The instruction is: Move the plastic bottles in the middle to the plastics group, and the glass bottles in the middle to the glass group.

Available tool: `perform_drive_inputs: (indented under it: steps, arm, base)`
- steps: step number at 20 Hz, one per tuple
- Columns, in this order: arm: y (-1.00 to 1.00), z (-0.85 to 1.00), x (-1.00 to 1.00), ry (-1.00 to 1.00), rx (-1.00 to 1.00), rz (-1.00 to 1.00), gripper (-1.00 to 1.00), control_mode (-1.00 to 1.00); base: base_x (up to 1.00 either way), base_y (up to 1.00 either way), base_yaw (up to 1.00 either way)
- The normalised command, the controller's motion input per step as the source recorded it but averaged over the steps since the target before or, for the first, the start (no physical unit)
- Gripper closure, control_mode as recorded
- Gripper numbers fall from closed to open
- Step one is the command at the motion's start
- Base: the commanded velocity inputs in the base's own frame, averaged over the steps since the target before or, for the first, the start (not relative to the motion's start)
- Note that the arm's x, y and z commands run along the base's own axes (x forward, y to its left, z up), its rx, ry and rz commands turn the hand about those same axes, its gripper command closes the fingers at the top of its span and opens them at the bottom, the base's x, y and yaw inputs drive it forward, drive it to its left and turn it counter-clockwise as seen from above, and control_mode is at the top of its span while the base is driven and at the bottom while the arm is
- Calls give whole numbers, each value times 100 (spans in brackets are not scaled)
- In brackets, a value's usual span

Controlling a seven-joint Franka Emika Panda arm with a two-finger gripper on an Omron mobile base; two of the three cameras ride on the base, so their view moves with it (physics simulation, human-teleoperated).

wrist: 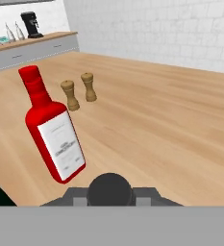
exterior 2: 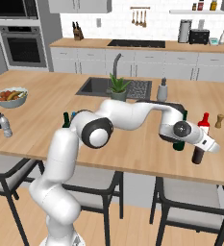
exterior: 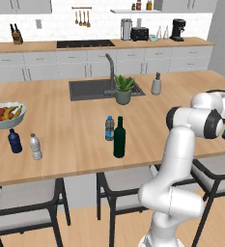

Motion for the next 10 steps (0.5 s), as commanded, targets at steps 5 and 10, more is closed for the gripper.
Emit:
perform_drive_inputs:
  steps: [5,10]
  arm:
    - [0,-20,0,1,-1,0,100,-100]
    - [0,-11,0,0,0,0,100,-100]
  base:
    - [0,0,0]
    - [0,0,0]
